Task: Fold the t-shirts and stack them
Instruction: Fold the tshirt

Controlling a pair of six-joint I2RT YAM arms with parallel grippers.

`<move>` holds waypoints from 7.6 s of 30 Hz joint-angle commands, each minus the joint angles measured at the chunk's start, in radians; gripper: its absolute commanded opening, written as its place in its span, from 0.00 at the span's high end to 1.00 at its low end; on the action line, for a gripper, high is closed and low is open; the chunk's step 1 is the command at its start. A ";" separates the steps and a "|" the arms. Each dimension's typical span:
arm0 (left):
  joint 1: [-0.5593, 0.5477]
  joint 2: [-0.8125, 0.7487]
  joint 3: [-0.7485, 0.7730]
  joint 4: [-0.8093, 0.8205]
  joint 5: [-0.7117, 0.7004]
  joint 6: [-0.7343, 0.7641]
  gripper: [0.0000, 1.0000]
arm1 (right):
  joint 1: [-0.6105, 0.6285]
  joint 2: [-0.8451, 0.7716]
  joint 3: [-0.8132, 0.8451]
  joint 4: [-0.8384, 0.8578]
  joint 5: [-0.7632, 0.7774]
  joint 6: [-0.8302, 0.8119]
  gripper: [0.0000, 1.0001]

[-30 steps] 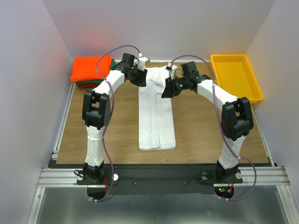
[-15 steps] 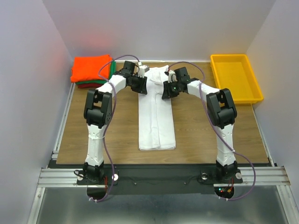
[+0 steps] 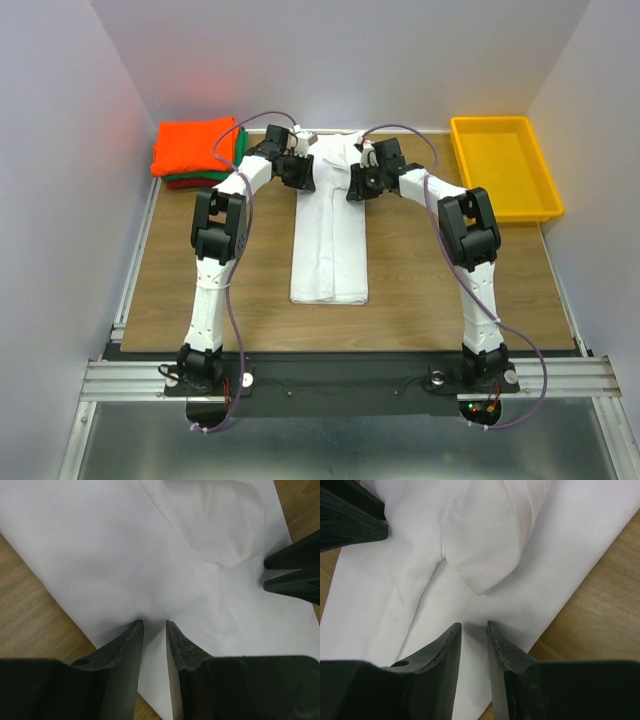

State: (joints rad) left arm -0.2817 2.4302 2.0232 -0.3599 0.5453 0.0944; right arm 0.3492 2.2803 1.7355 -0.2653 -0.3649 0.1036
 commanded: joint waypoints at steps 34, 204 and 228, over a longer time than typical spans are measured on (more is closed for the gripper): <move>-0.003 -1.178 -0.641 0.040 0.129 0.548 0.10 | 0.054 -0.981 -0.375 -0.311 -0.290 -0.758 0.04; -0.112 -0.694 -0.896 0.041 0.062 1.091 0.49 | 0.189 -0.522 -0.699 0.184 -0.172 -0.952 0.60; -0.094 -0.606 -0.730 -0.129 0.071 1.088 1.00 | 0.212 -0.548 -0.725 0.238 -0.005 -0.895 0.99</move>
State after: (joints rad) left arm -0.3908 1.8568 1.2030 -0.3893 0.5625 1.1984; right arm 0.5579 1.8027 0.9852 -0.0261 -0.4446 -0.8555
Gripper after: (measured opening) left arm 0.094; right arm 0.019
